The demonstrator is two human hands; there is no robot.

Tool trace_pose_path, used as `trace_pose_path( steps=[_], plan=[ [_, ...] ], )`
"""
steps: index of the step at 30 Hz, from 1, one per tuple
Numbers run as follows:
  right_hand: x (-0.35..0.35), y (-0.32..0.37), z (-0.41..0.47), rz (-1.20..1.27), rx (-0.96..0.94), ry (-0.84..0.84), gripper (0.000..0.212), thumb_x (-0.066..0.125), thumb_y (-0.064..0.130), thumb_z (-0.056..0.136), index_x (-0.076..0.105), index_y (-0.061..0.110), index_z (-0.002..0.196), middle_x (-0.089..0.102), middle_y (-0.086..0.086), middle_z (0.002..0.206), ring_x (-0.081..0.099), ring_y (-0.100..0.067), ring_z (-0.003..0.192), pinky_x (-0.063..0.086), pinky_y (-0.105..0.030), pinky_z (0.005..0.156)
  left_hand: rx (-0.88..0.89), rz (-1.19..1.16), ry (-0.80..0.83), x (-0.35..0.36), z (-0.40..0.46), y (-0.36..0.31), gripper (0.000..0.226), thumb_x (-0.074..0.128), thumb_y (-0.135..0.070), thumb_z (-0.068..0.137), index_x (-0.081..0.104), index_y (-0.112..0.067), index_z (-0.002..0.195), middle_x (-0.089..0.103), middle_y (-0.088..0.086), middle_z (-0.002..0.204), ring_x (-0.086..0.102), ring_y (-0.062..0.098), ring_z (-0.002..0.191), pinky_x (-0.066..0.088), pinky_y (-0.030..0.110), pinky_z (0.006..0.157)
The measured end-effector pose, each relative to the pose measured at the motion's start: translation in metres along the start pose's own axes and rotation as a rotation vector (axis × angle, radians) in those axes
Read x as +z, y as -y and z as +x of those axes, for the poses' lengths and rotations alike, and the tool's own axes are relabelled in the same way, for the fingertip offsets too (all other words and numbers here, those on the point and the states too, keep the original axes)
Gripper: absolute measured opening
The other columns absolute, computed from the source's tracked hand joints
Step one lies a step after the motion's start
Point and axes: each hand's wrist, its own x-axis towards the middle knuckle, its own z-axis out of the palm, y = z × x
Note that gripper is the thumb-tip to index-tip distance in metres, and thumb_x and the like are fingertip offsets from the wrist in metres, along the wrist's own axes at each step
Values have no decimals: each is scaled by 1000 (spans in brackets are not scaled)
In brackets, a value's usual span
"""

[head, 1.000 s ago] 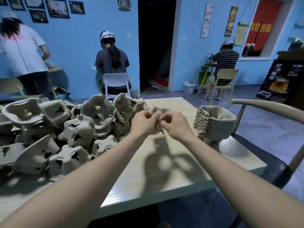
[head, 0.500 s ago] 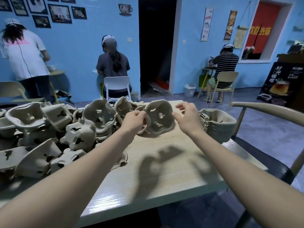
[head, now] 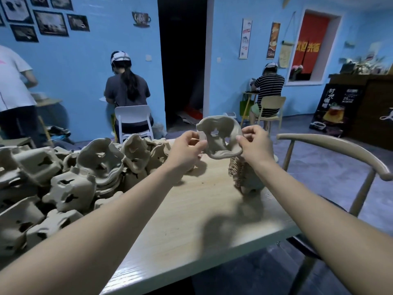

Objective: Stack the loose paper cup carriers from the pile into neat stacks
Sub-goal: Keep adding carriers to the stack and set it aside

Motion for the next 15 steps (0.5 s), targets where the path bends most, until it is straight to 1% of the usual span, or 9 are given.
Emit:
trace_pose_path(
  steps=[2, 4, 6, 7, 9, 11, 13, 15],
  plan=[
    [-9, -5, 4, 24, 33, -53, 8, 62, 14, 88, 56, 16, 93, 62, -2, 88, 62, -21, 87, 53, -38, 79, 15, -14, -1, 13, 0, -6, 3, 61, -13, 90, 61, -11, 92, 66, 4, 83, 59, 16, 73, 54, 30, 74],
    [-15, -12, 9, 29, 63, -106, 4, 62, 16, 88, 60, 16, 91, 64, -2, 88, 60, -17, 82, 51, -31, 70, -2, -53, -21, 25, 3, -10, 8, 63, -10, 88, 62, -4, 93, 65, 8, 79, 57, 16, 67, 51, 21, 64],
    [-22, -18, 13, 18, 91, -142, 10, 61, 19, 89, 66, 15, 96, 66, -1, 93, 57, -13, 82, 43, -20, 61, -24, -125, -36, 37, 7, -13, 7, 65, -7, 86, 63, -1, 90, 62, 8, 72, 54, 13, 61, 48, 14, 55],
    [-25, -20, 16, 17, 101, -148, 15, 59, 19, 90, 68, 15, 101, 67, -1, 98, 57, -13, 85, 41, -18, 62, -29, -143, -38, 43, 9, -14, 6, 66, -7, 86, 63, -2, 88, 62, 7, 72, 54, 12, 60, 48, 14, 54],
    [-31, -27, 21, 39, 109, -154, 20, 57, 18, 92, 69, 13, 108, 68, -1, 106, 59, -14, 92, 45, -23, 71, -26, -140, -30, 55, 17, -13, 6, 68, -9, 84, 64, -4, 84, 64, 7, 72, 58, 11, 61, 51, 16, 58],
    [-37, -33, 26, 41, 122, -175, 23, 57, 15, 92, 68, 11, 112, 67, -2, 109, 58, -13, 93, 46, -25, 76, -32, -148, -24, 68, 23, -10, 8, 70, -9, 83, 65, -3, 86, 66, 8, 75, 60, 12, 63, 54, 18, 59],
    [-42, -40, 30, 34, 142, -212, 23, 58, 13, 91, 68, 11, 112, 67, -2, 110, 56, -11, 91, 43, -22, 75, -48, -153, -20, 79, 28, -7, 10, 71, -7, 81, 65, -2, 88, 66, 11, 77, 62, 15, 65, 56, 25, 65],
    [-46, -49, 32, 25, 161, -246, 22, 59, 11, 90, 68, 10, 110, 67, -4, 110, 55, -10, 90, 41, -18, 71, -48, -125, -6, 89, 30, -4, 7, 72, -7, 81, 65, -5, 83, 66, 9, 75, 62, 15, 64, 57, 31, 73]
  ],
)
